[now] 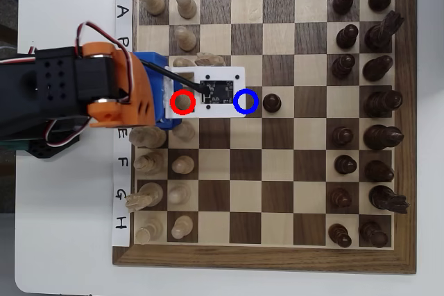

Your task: Move the piece to destination

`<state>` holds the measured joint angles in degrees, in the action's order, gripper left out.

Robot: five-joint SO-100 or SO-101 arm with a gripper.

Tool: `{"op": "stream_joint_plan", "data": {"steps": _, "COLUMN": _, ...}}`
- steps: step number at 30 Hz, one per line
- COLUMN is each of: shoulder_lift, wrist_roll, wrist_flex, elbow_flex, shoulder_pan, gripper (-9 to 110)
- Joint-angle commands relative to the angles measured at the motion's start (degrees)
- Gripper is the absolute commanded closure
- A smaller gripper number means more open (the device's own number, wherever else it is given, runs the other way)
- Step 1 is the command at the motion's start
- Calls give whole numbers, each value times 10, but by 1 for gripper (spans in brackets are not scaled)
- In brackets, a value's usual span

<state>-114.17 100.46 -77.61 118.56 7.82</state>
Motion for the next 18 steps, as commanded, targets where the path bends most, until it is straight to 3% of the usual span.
{"op": "stream_joint_plan", "data": {"steps": 1, "shoulder_lift": 4, "wrist_roll": 277, "wrist_flex": 42, "elbow_flex": 7, "shoulder_pan": 15, "gripper": 86}}
{"op": "stream_joint_plan", "data": {"steps": 18, "shoulder_lift": 4, "wrist_roll": 281, "wrist_flex": 100, "elbow_flex": 66, "shoulder_pan": 20, "gripper": 87}}
